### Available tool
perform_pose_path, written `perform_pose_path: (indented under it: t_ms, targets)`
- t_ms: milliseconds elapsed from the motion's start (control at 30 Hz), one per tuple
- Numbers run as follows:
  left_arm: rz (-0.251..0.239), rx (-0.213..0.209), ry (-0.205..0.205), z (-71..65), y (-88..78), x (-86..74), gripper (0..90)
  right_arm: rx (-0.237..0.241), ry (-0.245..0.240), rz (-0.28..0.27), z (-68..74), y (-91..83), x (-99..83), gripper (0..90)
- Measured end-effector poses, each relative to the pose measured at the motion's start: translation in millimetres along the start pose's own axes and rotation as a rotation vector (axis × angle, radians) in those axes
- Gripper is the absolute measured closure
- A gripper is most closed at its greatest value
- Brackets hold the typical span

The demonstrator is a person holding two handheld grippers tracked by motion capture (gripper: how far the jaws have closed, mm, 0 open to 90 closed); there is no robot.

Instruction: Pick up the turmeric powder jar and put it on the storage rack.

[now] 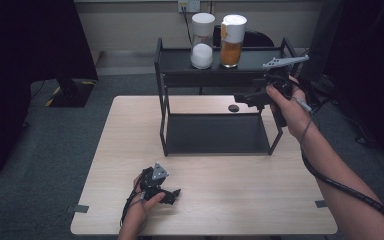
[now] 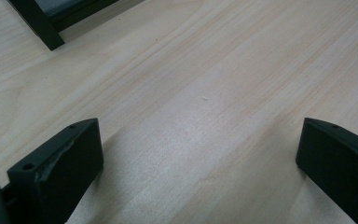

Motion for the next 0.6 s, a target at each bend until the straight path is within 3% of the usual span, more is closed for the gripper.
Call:
perform_pose_path:
  t_ms: [600]
  targets:
    - [0.002, -0.001, 0.001, 0.1, -0.1, 0.2, 0.0, 0.033, 0.004, 0.034, -4.8, 16.8, -39.8, 2.9]
Point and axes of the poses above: each handheld gripper's, and its own axes: y roughly forward along the jaws, x roughly out of its top, z roughly to its left, the point moved 5 cm from there along y, roughly forward along the jaws, and after that the axes turned 13 degrees about y, right-handed, at the moved point
